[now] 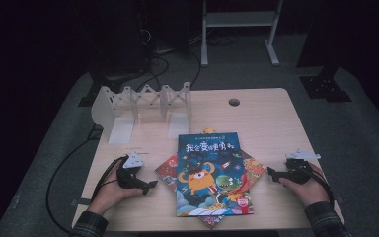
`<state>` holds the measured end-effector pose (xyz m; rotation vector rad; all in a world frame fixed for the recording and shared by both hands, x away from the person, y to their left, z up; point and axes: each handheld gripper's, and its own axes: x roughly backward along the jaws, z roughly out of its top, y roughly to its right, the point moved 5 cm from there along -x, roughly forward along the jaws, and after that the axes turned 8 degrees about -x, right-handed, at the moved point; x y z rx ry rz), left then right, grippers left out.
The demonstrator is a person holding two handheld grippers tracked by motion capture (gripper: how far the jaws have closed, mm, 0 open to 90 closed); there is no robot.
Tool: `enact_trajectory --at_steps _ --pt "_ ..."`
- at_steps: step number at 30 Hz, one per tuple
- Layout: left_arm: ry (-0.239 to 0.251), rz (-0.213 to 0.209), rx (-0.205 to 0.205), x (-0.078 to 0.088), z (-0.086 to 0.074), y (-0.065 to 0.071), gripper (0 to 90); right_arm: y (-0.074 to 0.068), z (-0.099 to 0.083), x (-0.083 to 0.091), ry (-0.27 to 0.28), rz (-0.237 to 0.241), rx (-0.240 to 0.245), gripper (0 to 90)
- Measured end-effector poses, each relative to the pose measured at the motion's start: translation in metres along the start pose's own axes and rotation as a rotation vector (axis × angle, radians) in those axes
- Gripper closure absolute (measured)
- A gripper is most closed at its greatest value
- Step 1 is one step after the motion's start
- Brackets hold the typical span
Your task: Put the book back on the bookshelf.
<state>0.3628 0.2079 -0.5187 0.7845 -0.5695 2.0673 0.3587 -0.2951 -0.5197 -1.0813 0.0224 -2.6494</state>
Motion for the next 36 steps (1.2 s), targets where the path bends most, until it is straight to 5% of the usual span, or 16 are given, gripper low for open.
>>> enact_trajectory --at_steps 6,7,12,16,20,22,23,28,36 --pt "0.015 -0.004 -0.005 0.002 0.000 0.000 3.0 0.003 0.003 0.004 -0.015 0.005 -0.026 33.6" --pt "0.013 -0.013 -0.010 0.003 0.001 0.001 11.2 0.003 0.005 0.006 -0.014 0.010 -0.029 37.6" --pt "0.008 -0.072 0.002 0.013 0.006 0.008 24.6 -0.006 0.017 0.020 0.040 0.040 -0.032 48.3" --pt "0.014 -0.072 0.020 0.021 0.009 0.007 33.3 -0.015 0.025 0.027 0.057 0.058 -0.015 58.3" --pt "0.061 -0.071 0.063 0.034 0.019 0.002 57.1 -0.031 0.035 0.026 0.036 0.125 -0.003 71.3" --pt "0.080 -0.077 0.091 0.036 0.024 0.001 61.5 -0.034 0.036 0.025 0.025 0.136 0.002 74.0" --pt "0.080 -0.083 0.103 0.037 0.025 0.000 72.1 -0.038 0.038 0.023 0.008 0.151 0.012 78.5" --pt "0.085 -0.078 0.135 0.038 0.035 -0.002 89.7 -0.046 0.044 0.021 -0.013 0.189 0.023 89.1" --pt "0.063 -0.083 0.152 0.023 0.047 -0.002 89.8 -0.058 0.054 0.007 -0.031 0.213 0.030 89.3"
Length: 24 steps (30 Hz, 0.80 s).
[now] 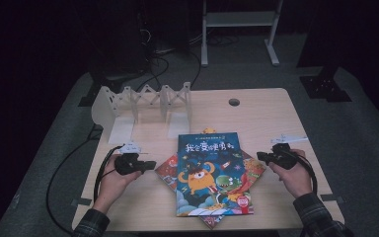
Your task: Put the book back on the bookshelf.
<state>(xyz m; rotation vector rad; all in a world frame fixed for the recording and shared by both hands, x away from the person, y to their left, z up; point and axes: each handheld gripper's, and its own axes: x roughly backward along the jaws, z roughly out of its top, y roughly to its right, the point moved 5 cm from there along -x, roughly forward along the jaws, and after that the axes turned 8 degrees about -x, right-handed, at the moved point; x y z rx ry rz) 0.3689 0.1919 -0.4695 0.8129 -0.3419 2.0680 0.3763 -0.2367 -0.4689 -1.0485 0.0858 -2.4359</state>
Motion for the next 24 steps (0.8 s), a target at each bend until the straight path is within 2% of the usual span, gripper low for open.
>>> enact_trajectory --at_steps 4,10,15,18,19,20,24 --pt "0.004 -0.003 -0.002 -0.005 0.007 0.000 89.1 -0.008 0.007 -0.014 -0.009 0.018 0.003 89.3" --pt "0.011 0.003 -0.003 -0.014 0.016 -0.001 86.5 -0.012 0.013 -0.030 -0.021 0.026 -0.002 89.3" --pt "0.005 0.013 -0.005 -0.018 0.016 -0.004 81.7 -0.016 0.018 -0.040 -0.026 0.032 -0.008 89.3" --pt "0.023 0.018 -0.001 -0.016 0.017 -0.006 76.4 -0.017 0.020 -0.046 -0.036 0.026 -0.012 89.3" --pt "0.027 0.021 0.003 -0.015 0.017 -0.007 72.9 -0.019 0.021 -0.049 -0.035 0.037 -0.013 89.4" --pt "0.029 0.011 0.006 -0.014 0.017 -0.007 71.5 -0.020 0.022 -0.050 -0.039 0.030 -0.008 89.4" --pt "0.014 0.008 -0.010 -0.017 0.016 -0.004 69.9 -0.021 0.024 -0.053 -0.036 0.033 0.000 89.4"
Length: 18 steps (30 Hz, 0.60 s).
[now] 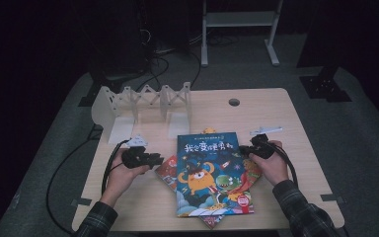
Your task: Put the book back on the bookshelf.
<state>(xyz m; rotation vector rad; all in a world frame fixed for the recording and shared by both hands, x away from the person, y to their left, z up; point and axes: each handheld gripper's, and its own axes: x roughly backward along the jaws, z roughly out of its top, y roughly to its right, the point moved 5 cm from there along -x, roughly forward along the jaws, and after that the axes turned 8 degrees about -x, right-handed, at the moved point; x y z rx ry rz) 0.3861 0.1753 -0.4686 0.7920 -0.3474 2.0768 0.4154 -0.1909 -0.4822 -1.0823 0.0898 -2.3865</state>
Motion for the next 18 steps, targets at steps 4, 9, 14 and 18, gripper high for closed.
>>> enact_trajectory --at_steps 4,9,14,18 --pt "0.011 0.008 -0.005 0.000 0.001 0.000 67.6 -0.002 0.002 -0.003 0.000 0.008 0.007 89.4" --pt "0.029 0.053 0.002 0.005 0.004 -0.011 56.9 -0.009 0.004 -0.009 0.002 0.040 0.016 89.4" --pt "0.066 0.078 0.028 0.005 0.009 -0.026 47.4 -0.015 0.007 -0.012 -0.007 0.037 0.042 89.4" --pt "0.047 0.084 0.030 0.001 0.014 -0.035 43.6 -0.020 0.007 -0.015 -0.013 0.050 0.051 89.4"
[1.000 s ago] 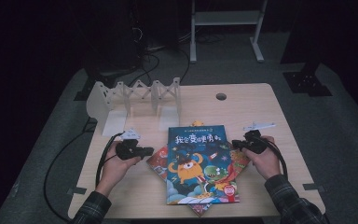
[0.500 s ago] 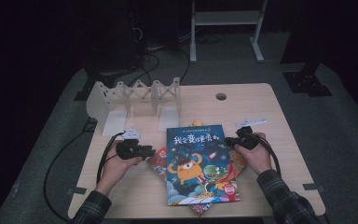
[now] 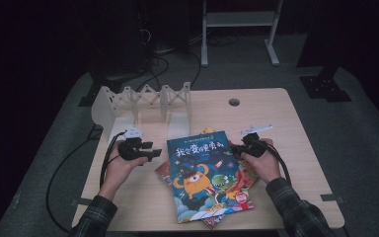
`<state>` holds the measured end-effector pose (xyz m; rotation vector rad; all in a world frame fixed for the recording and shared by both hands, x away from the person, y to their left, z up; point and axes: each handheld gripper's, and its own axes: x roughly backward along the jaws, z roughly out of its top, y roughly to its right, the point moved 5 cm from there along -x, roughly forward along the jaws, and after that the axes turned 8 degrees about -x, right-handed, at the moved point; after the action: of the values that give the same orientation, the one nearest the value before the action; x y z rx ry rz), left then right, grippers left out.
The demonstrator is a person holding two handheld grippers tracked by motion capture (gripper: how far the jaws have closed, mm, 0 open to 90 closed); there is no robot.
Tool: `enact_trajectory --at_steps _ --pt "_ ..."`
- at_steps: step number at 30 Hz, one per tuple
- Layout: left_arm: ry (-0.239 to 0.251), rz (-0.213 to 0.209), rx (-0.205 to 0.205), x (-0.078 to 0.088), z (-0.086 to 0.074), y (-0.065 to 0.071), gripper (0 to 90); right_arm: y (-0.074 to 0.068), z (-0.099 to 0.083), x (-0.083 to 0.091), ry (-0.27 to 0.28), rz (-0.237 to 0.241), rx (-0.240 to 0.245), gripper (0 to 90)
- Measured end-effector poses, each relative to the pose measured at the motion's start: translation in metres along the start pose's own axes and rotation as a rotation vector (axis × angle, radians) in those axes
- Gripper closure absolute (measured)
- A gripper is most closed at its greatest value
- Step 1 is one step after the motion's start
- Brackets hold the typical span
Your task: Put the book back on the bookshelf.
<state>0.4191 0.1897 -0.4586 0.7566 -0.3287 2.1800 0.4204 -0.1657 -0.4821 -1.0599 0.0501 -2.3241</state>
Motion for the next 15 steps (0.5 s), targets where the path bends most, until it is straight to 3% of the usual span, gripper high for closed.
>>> enact_trajectory --at_steps 2,4,9,12,15 --pt "0.021 -0.001 0.006 -0.004 0.003 -0.003 42.5 -0.002 0.000 -0.001 -0.001 0.005 0.011 89.4" --pt "-0.013 -0.005 -0.004 -0.009 0.004 -0.004 40.9 -0.004 0.000 -0.001 -0.001 0.015 0.020 89.4" --pt "0.006 -0.014 -0.005 -0.021 0.012 -0.006 39.8 -0.014 -0.002 -0.003 -0.009 0.047 0.050 89.4" --pt "-0.023 -0.015 -0.022 -0.029 0.014 -0.007 38.7 -0.018 -0.003 -0.003 -0.012 0.054 0.059 89.2" --pt "-0.032 -0.015 -0.020 -0.036 0.016 -0.010 37.9 -0.018 -0.005 0.002 -0.005 0.057 0.049 83.3"
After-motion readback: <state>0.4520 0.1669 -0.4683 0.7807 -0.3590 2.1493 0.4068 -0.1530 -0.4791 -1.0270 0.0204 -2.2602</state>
